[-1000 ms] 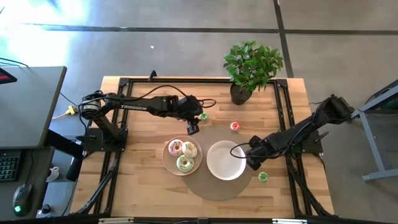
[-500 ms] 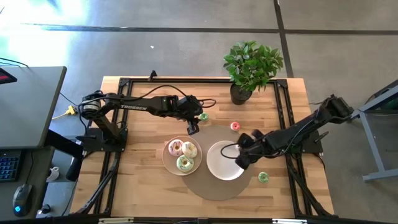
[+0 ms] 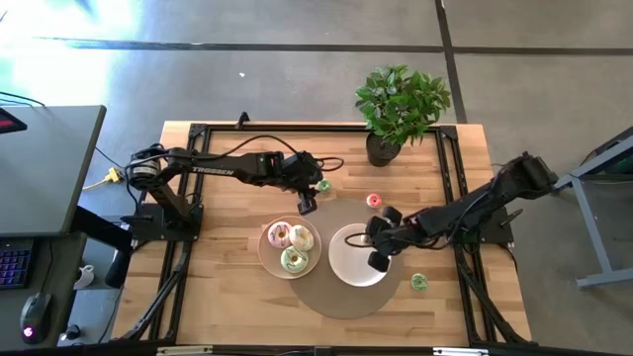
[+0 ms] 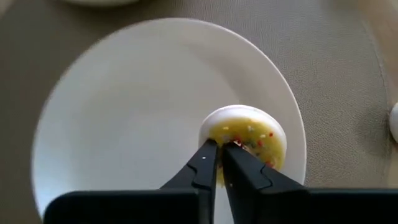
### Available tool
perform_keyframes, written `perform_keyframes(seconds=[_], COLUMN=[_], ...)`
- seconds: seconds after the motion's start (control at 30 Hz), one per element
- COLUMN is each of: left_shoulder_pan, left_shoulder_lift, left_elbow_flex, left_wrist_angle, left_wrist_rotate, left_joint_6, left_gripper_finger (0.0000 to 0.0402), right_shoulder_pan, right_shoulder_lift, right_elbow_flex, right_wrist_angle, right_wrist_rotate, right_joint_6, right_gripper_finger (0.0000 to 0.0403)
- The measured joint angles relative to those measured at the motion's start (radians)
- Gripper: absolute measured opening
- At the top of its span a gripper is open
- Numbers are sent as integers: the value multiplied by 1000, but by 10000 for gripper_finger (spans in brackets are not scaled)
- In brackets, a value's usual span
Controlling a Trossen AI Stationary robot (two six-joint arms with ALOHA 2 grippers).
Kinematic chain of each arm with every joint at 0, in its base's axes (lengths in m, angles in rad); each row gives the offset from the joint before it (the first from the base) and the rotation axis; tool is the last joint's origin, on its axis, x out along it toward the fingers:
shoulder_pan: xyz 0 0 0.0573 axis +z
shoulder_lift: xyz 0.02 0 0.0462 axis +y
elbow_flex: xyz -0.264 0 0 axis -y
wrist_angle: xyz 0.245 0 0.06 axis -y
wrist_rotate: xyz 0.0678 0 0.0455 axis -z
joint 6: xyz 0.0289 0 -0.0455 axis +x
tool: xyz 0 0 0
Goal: Pick & Place donuts
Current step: Put the small yellow donut on the white plate, then put the right small pink donut on the white plate
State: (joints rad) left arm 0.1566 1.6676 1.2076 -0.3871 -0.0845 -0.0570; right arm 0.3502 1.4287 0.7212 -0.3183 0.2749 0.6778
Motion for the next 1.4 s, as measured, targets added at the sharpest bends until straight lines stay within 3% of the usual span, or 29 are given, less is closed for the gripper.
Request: perform_keyframes(seconds=[0.27,0.4,0.5,0.57,0.9,1.23,1.4], left_shoulder_pan=[0,0,0,0,0,0,0], left_shoulder_lift=[8,8,8,8,8,8,8], left_elbow_flex=[-1,-1,-1,-1,-1,-1,-1], left_wrist_angle=[-2,-4,-4,-4,-4,-4,-5], left_wrist_rotate=[-27,-31,-31,-31,-32,-32,-33], left_joint_6=[0,0,0,0,0,0,0], left_gripper_finger=[133,133,133,133,133,133,133], right_shoulder_pan=[-25,-42,-83,-133,-400,-430,-430], right_shoulder_lift=[0,0,0,0,0,39,115], right_elbow_flex=[0,13,17,17,17,17,16], right_wrist_angle=[2,-11,-15,-30,-105,-109,-111], right_wrist_rotate=[-53,19,184,231,43,5,55], right_joint_6=[-52,-106,-145,-175,-181,-104,-98], right_gripper_finger=[112,139,144,145,145,145,145])
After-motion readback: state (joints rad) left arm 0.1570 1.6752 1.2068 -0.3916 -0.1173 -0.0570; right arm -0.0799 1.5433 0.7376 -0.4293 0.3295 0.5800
